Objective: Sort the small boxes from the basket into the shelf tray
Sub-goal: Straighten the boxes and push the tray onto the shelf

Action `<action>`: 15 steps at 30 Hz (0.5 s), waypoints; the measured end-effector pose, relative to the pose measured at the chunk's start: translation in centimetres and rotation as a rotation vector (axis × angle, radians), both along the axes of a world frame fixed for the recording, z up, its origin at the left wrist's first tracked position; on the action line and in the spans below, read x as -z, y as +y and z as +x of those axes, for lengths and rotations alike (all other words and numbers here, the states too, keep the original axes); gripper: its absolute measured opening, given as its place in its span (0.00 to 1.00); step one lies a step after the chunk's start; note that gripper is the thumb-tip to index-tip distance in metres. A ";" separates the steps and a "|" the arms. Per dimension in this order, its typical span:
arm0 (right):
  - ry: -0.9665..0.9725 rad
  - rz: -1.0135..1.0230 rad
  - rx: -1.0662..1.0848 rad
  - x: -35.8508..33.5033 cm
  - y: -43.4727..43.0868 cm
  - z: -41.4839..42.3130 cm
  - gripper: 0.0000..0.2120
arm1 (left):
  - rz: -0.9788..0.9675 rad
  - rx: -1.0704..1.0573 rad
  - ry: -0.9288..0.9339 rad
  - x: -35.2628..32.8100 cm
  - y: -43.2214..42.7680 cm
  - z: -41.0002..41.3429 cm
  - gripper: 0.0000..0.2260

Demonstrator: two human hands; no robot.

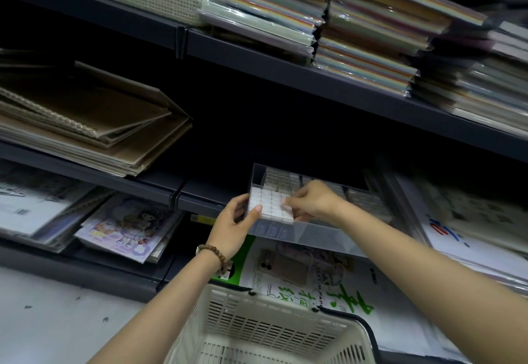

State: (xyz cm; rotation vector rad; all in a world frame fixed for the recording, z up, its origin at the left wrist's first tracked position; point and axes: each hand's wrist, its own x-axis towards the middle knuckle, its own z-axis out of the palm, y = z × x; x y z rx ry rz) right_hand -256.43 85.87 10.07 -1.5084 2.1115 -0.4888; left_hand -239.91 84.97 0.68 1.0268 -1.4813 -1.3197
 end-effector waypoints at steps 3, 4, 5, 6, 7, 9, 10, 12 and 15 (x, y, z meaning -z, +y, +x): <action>-0.195 -0.240 0.023 -0.6 2.6 -1.1 0.12 | -0.051 -0.008 -0.050 -0.5 -1.3 0.2 0.24; -0.255 -0.309 0.028 -0.7 3.9 -1.6 0.10 | -0.072 -0.020 -0.063 -0.8 -2.0 0.2 0.25; -0.320 -0.365 0.053 -0.6 5.3 -2.1 0.06 | -0.083 -0.025 -0.069 -1.1 -2.9 0.0 0.25; -0.384 -0.413 0.098 -0.3 6.8 -2.5 0.02 | -0.080 -0.019 -0.072 -1.4 -3.9 -0.3 0.26; -0.438 -0.451 0.154 0.3 8.2 -2.7 0.01 | -0.065 -0.006 -0.082 -1.6 -4.9 -0.7 0.27; -0.529 -0.446 0.256 2.0 10.4 -2.4 0.05 | -0.029 0.027 -0.116 -1.8 -6.7 -1.7 0.27; -0.576 -0.394 0.288 3.1 11.1 -2.1 0.10 | -0.010 0.041 -0.117 -1.7 -7.4 -2.3 0.27; -0.651 -0.285 0.324 5.1 11.7 -1.0 0.23 | 0.027 0.063 -0.098 -1.5 -8.6 -3.1 0.26; -0.669 -0.312 0.283 7.0 11.8 0.9 0.41 | 0.025 0.069 -0.128 -1.2 -9.3 -3.5 0.24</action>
